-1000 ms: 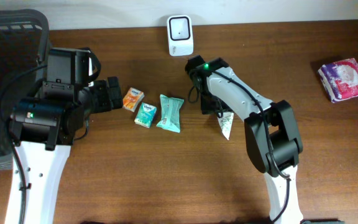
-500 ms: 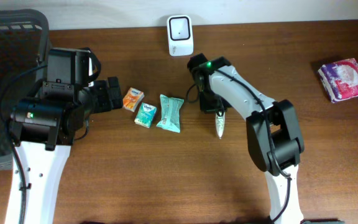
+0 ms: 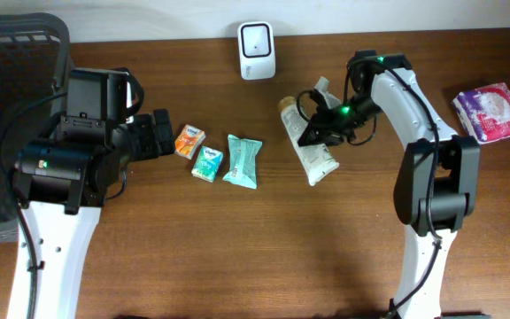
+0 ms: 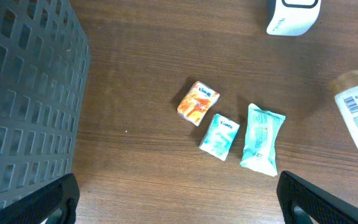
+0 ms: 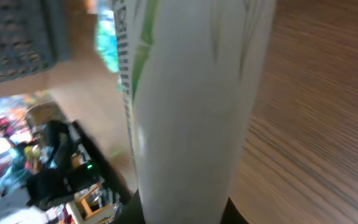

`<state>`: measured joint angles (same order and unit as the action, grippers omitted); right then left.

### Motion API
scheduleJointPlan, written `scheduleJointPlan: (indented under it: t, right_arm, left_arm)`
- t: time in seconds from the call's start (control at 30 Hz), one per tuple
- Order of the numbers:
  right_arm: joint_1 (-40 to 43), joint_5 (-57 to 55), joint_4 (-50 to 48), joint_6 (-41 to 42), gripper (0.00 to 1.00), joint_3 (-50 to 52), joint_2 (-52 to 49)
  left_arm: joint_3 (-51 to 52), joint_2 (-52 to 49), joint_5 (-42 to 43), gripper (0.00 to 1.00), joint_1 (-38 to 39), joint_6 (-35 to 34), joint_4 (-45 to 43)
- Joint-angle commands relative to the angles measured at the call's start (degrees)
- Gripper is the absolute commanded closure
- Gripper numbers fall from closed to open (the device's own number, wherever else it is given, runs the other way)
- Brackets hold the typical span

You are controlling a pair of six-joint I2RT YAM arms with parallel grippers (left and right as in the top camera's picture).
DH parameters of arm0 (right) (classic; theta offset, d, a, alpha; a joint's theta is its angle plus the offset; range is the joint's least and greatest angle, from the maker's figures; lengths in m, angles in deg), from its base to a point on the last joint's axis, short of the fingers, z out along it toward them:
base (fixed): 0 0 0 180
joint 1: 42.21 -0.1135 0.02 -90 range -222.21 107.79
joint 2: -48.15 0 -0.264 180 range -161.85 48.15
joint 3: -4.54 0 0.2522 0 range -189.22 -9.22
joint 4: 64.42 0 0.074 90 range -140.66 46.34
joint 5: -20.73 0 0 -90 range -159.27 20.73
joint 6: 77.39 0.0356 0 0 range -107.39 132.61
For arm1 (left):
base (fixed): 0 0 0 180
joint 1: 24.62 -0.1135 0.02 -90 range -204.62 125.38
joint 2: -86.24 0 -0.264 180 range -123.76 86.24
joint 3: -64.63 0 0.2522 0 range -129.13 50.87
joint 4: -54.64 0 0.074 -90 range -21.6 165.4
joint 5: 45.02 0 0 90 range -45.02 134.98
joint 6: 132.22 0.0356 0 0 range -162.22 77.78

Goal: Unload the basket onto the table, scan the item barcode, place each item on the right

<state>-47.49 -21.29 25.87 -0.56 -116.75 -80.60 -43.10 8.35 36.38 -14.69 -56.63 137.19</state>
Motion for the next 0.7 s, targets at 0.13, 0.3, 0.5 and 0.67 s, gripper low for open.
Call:
scheduleJointPlan:
  t: [0.13, 0.3, 0.5, 0.67]
  right_arm:
    - [-0.6, 30.2, -2.7, -14.5, 0.88, -1.4, 1.4]
    - [-0.7, 33.9, -4.5, -15.8, 0.88, -1.4, 1.4]
    - [-0.7, 33.9, -4.8, -19.6, 0.88, -1.3, 1.4]
    - [-0.7, 33.4, -5.0, -19.6, 0.89, -1.3, 1.4]
  left_arm:
    - [-0.5, 0.1, -0.2, 0.01, -0.3, -0.3, -0.1]
    - [-0.5, 0.1, -0.2, 0.01, -0.3, -0.3, -0.1]
    - [-0.5, 0.1, -0.2, 0.01, -0.3, -0.3, -0.1]
    - [-0.5, 0.1, -0.2, 0.01, -0.3, -0.3, -0.1]
